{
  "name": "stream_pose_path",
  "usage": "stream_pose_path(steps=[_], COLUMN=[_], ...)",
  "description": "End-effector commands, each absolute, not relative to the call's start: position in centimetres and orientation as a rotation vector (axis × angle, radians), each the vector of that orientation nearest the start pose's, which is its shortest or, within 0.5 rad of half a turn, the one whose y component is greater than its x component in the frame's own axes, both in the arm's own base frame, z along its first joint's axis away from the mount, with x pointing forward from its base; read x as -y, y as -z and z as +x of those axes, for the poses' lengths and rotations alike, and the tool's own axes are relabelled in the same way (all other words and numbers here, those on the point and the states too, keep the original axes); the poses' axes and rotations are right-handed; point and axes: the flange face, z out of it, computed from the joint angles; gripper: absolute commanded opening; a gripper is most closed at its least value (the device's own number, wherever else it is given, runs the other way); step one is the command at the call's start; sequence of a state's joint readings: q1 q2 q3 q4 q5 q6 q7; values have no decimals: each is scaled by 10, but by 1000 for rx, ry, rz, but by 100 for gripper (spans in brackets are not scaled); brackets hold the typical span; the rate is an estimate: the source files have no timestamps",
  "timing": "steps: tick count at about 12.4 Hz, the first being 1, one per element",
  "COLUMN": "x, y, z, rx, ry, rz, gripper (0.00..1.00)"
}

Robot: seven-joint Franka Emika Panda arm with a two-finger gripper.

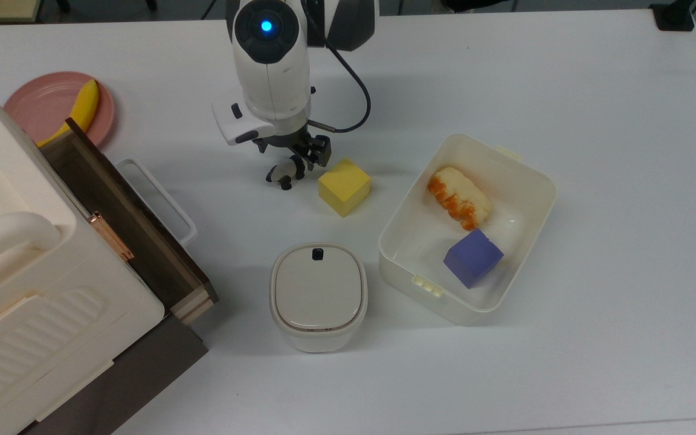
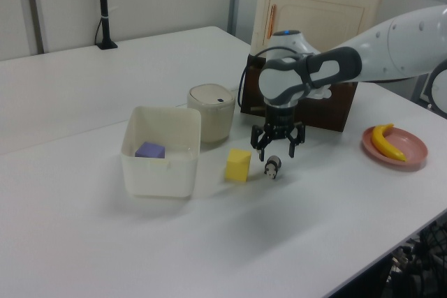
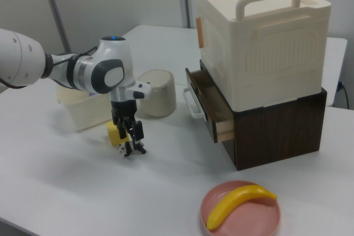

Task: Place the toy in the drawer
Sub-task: 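Close the gripper on the black-and-white toy and lift it, then carry the held toy over the open wooden drawer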

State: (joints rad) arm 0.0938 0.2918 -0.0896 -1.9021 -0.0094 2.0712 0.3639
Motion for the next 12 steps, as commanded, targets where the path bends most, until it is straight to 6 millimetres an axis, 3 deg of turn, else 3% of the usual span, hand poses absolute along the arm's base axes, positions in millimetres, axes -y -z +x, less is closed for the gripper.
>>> stream_pose_path(steps=[1, 2, 3, 4, 6, 7, 10, 12], x=[-12, -12, -10, -10, -10, -9, 5, 41], y=[-325, -322, -320, -320, -327, -341, -416, -488], z=[596, 596, 597, 597, 598, 598, 621, 644], rx=[-598, -591, -591, -583, -550, -504, -481, -569], ry=[-162, -139, -134, -135, -129, -145, -126, 55], rz=[-3138, -3141, -3141, -3142, -3146, -3150, -3090, -2940], gripper=[77, 53, 9, 0, 0, 0, 0, 0])
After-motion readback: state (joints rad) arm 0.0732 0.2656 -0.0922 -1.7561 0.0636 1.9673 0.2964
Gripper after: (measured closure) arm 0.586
